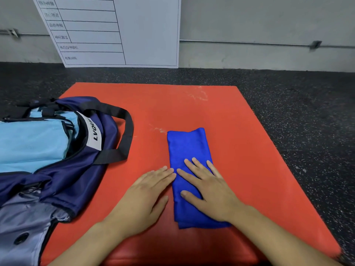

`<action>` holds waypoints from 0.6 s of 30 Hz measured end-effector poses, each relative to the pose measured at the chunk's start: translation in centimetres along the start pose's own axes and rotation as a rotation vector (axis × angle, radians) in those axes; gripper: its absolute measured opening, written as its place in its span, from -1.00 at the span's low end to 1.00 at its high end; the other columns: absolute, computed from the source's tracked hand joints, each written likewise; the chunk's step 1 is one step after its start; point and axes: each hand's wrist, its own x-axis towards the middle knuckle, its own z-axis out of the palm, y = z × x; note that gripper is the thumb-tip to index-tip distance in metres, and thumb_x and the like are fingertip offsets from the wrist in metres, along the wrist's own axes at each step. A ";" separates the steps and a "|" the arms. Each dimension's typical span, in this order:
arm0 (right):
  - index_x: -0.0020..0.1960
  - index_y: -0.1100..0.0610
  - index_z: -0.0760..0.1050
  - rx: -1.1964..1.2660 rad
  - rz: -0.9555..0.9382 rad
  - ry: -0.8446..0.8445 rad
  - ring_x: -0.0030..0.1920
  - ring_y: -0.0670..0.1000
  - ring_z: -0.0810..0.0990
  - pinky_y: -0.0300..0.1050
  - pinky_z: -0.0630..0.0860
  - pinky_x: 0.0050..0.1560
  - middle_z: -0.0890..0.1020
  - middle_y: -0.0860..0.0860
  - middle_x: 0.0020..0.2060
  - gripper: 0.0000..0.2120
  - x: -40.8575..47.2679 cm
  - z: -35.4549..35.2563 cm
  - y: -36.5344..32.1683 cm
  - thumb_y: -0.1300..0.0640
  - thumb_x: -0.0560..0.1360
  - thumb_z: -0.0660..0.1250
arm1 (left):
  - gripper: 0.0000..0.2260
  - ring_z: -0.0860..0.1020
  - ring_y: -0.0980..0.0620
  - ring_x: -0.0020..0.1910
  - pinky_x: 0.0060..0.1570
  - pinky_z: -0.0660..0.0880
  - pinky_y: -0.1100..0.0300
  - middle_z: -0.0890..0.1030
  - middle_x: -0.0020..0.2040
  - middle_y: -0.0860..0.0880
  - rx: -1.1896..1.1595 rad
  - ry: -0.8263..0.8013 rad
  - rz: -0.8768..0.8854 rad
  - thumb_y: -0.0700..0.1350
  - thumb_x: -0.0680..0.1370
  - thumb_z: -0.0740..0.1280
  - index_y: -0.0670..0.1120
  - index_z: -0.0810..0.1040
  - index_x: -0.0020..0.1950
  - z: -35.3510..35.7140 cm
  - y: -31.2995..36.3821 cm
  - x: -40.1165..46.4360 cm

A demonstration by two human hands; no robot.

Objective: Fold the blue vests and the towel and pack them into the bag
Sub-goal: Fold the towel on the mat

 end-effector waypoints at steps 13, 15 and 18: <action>0.51 -0.10 0.42 0.245 -0.209 0.025 0.58 -0.12 0.22 -0.04 0.21 0.56 0.30 -0.20 0.57 -0.36 -8.6 -2.6 4.6 -0.24 0.50 0.47 | -0.81 0.42 0.27 0.42 0.36 0.38 0.19 0.61 0.31 0.19 -0.150 -0.012 0.212 0.04 0.63 0.30 0.09 0.67 0.15 0.7 0.7 0.4; 0.40 -0.06 0.55 0.241 -0.230 0.074 0.54 -0.13 0.32 -0.02 0.35 0.49 0.42 -0.20 0.50 -0.52 -8.5 -2.4 4.6 -0.17 0.53 0.47 | -0.83 0.48 0.30 0.35 0.29 0.42 0.22 0.65 0.23 0.20 -0.188 0.008 0.154 0.03 0.62 0.29 0.09 0.65 0.12 0.6 1.2 0.5; 0.19 0.00 0.68 0.234 -0.266 0.185 0.40 -0.17 0.50 -0.02 0.50 0.32 0.60 -0.19 0.31 -0.77 -7.5 -2.0 4.4 -0.03 0.57 0.45 | -0.86 0.62 0.24 0.15 0.14 0.51 0.18 0.68 0.11 0.19 -0.294 0.033 0.018 0.01 0.62 0.30 0.08 0.62 0.11 -0.1 2.3 0.5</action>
